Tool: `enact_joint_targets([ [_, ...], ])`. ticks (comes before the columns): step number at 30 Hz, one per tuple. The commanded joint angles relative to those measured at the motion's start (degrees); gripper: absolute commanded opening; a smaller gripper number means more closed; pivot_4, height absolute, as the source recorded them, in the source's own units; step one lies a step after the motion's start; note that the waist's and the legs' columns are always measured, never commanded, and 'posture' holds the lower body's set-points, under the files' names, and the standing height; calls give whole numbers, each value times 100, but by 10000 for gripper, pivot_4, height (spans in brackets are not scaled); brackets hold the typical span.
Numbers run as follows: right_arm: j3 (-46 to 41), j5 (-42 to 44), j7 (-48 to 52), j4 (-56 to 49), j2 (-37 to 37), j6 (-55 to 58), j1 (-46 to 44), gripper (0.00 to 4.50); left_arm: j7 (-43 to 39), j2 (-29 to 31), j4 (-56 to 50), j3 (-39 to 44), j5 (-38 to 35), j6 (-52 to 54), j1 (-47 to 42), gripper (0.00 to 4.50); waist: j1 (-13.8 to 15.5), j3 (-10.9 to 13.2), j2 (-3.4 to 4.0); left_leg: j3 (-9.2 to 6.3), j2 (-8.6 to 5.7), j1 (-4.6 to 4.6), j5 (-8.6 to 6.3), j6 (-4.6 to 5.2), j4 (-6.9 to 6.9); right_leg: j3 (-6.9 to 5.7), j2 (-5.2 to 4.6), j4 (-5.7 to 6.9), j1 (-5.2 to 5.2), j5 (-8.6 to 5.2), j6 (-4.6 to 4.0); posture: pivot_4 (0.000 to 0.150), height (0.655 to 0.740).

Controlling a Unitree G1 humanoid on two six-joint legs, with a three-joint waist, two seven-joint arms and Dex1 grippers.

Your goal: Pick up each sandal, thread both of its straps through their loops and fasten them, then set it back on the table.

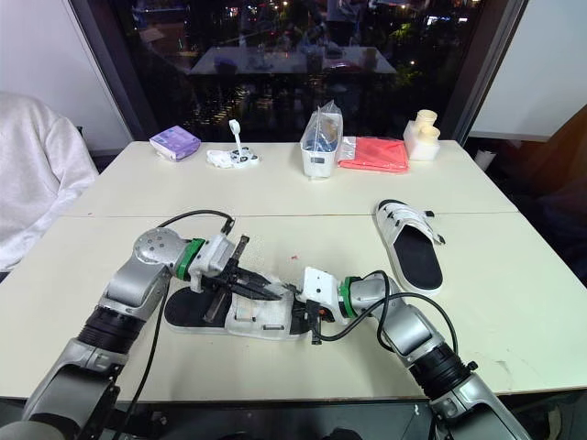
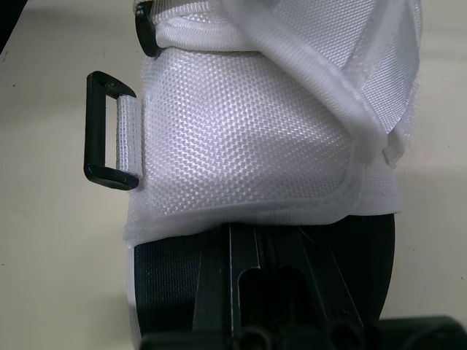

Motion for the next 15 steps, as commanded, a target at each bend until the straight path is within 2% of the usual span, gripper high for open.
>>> enact_joint_targets([
  [1,338,-417,5,441,-92,171,268,0,-39,154,-72,-159,-111,-757,56,5709,-5,0,0,0,0,0,0,0,0,0,0,0,0,0,0,1500,7400],
  [3,346,-434,0,461,-87,157,269,0,-39,205,-61,-205,-92,-1050,105,12451,-6,0,0,0,0,0,0,0,0,0,0,0,0,0,-1,1500,7400],
  [9,330,-449,17,467,-102,157,281,0,-39,494,-415,-321,-229,-1188,284,40734,-10,0,1,0,0,0,0,1,-1,0,-1,-2,0,0,-1,1500,7400],
  [10,328,-451,17,463,-110,150,294,0,-27,623,-610,-295,-286,-857,342,44894,-8,0,1,0,0,0,0,1,-2,0,-1,-2,0,0,-1,1500,7400],
  [15,314,-465,38,504,-142,100,310,0,107,1539,-1310,62,-1123,1575,451,44894,-12,0,2,-1,1,-1,0,1,-2,-1,-1,-2,1,0,-1,1500,7400],
])
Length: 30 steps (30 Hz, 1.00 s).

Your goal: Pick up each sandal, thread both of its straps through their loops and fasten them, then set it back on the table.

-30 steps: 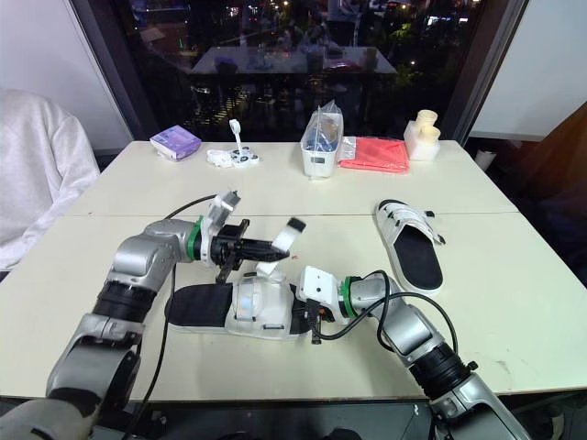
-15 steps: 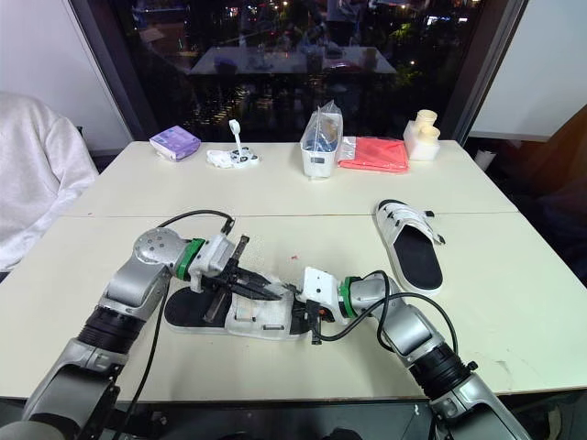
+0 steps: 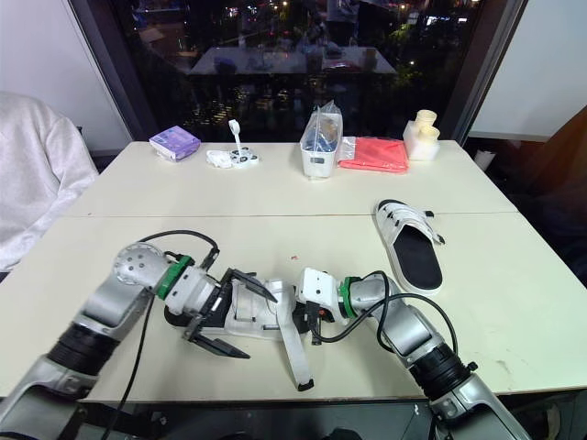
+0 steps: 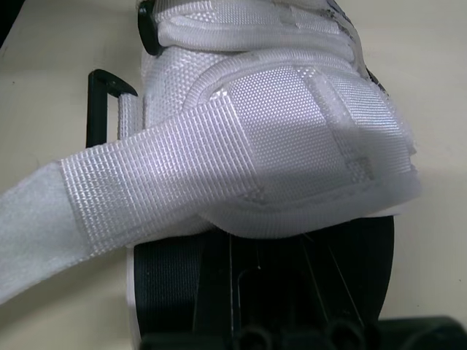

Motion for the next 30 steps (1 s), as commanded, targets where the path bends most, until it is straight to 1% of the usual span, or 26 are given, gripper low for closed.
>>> enact_joint_targets([
  [1,301,-414,28,523,-150,171,254,0,35,548,-393,407,-609,1330,61,44894,-2,0,0,0,0,0,0,0,0,0,0,0,0,0,0,1500,7400],
  [6,289,-413,39,601,-132,138,199,0,94,1158,-824,639,-1135,2601,414,44894,10,0,2,0,0,0,-1,2,0,-2,0,-3,2,0,1,1500,7400],
  [9,308,-431,23,712,-73,88,131,0,696,1210,-1274,632,-1558,3757,689,44894,11,0,1,0,0,1,-1,2,0,-2,0,-5,5,-1,0,1500,7400],
  [12,316,-435,29,791,-36,47,76,0,1426,950,-1674,502,-1714,4453,1000,44894,4,-1,1,-2,0,3,-1,2,0,-1,0,-5,7,-1,0,1500,7400],
  [13,312,-435,29,806,-30,40,65,0,1863,746,-1720,432,-1684,4749,1023,44894,5,-1,1,-2,0,5,-1,2,0,-2,0,-5,9,-1,0,1500,7400],
  [15,306,-432,27,817,-24,46,56,0,2374,479,-1756,411,-1676,5129,1001,44894,17,-1,-2,-3,0,12,-1,2,0,-2,0,-5,18,-1,0,1500,7400],
  [18,315,-434,48,737,-62,72,123,0,2750,210,-1755,586,-2204,6040,809,44894,27,-3,-5,-4,0,26,-1,2,0,-2,0,-5,31,-1,0,1500,7400],
  [21,315,-446,51,711,-96,72,181,0,3187,-53,-1726,532,-2411,6670,688,44894,35,-3,-5,-5,0,47,-1,2,-1,-2,0,-14,54,-2,-3,1500,7400],
  [24,301,-421,51,671,-88,118,199,0,3409,-191,-1835,430,-2602,7154,677,44894,34,-5,-7,-5,0,82,-5,6,-12,-2,-1,-36,81,-7,-12,1500,7400],
  [30,296,-428,55,692,-81,112,173,0,3944,-468,-1844,427,-2720,7613,696,44894,33,-8,-3,-4,0,83,-5,4,-28,-1,-3,-43,86,-8,-13,1500,7400],
])
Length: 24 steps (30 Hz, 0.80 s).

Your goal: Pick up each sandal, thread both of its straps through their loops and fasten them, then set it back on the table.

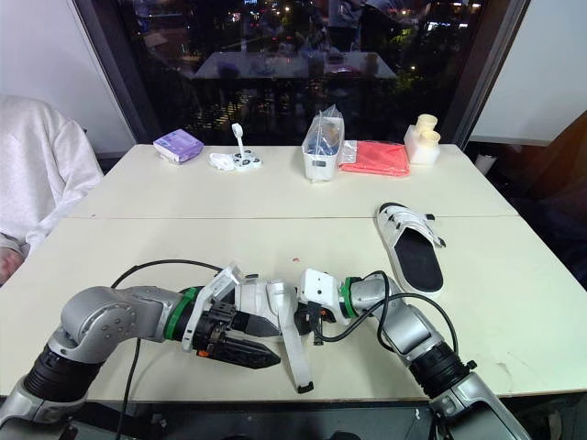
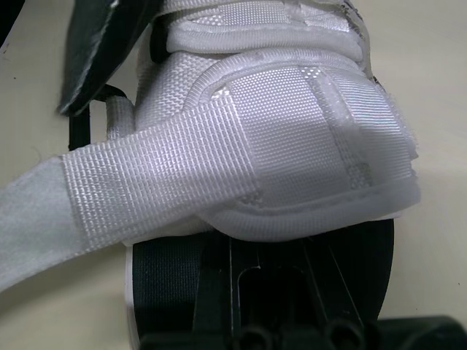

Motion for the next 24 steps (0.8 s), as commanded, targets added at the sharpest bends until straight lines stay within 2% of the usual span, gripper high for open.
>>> enact_joint_targets([
  [1,301,-417,-19,465,-85,256,221,0,465,-205,6,-54,-59,358,101,44894,1,0,0,0,0,0,0,0,-2,0,0,-1,-1,0,0,1500,7400],
  [7,319,-406,-18,406,-72,300,244,0,977,-565,402,429,-551,1359,138,44894,-7,-10,8,0,0,4,0,-1,-11,0,-1,-4,-2,-2,-4,1500,7400],
  [13,320,-389,-9,319,-102,341,327,0,1101,-720,813,1213,-1224,1951,-143,44894,-3,-15,11,0,-1,6,1,-2,-27,0,-1,-8,-6,-4,-7,1500,7400],
  [18,341,-394,-1,237,-113,368,397,0,1228,-363,443,1184,-1491,1967,135,44894,-12,-15,11,2,-1,5,2,-4,-45,0,-1,-16,-11,-8,-15,1500,7400],
  [24,362,-394,7,138,-126,403,462,0,1723,-526,216,1196,-1640,1967,469,44894,-10,-14,11,2,-1,3,2,-8,-60,0,-1,-26,-15,-11,-20,1500,7400],
])
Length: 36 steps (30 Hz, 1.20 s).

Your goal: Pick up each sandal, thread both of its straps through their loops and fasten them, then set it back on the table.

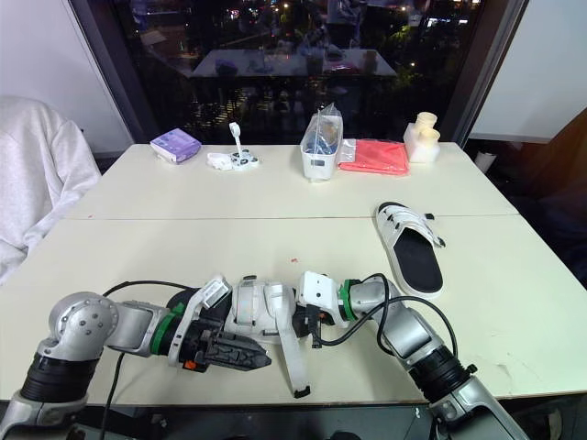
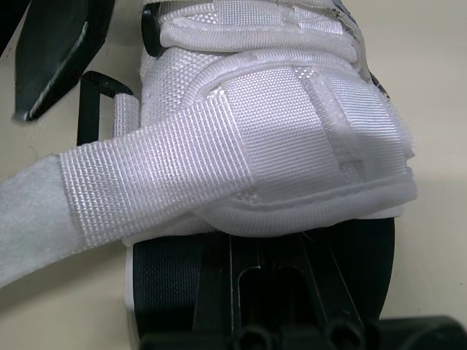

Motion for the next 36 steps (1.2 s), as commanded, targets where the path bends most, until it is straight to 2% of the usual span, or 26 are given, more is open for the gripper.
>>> enact_joint_targets([
  [1,358,-394,37,307,-139,377,335,0,298,-82,-266,51,-227,47,113,44894,2,0,0,0,0,-1,0,0,0,0,0,-1,0,0,0,1500,7400],
  [13,375,-335,103,27,-251,562,453,0,1622,-1310,-553,280,-187,-65,473,44894,23,-2,5,0,0,-4,-1,-1,-13,-1,0,-28,4,0,0,1500,7400],
  [21,365,-302,135,-113,-378,647,521,0,2086,-1804,-518,377,-193,-46,532,44894,45,-3,6,0,-1,-5,-4,4,-13,-4,0,-56,8,1,1,1500,7400],
  [28,362,-290,146,-192,-412,719,540,0,2124,-1904,-623,300,-318,24,558,44894,51,-4,7,0,-2,-6,-7,6,-14,-5,-1,-67,8,1,1,1500,7400],
  [31,361,-283,149,-224,-424,752,547,0,2155,-1915,-672,257,-298,24,547,36373,55,-4,7,0,-3,-8,-8,8,-15,-6,-2,-70,7,1,1,1500,7400],
  [36,359,-283,143,-240,-433,773,547,0,2185,-1923,-698,211,-262,16,531,13080,56,-4,7,0,-4,-11,-10,10,-15,-6,-3,-75,7,1,1,1500,7400],
])
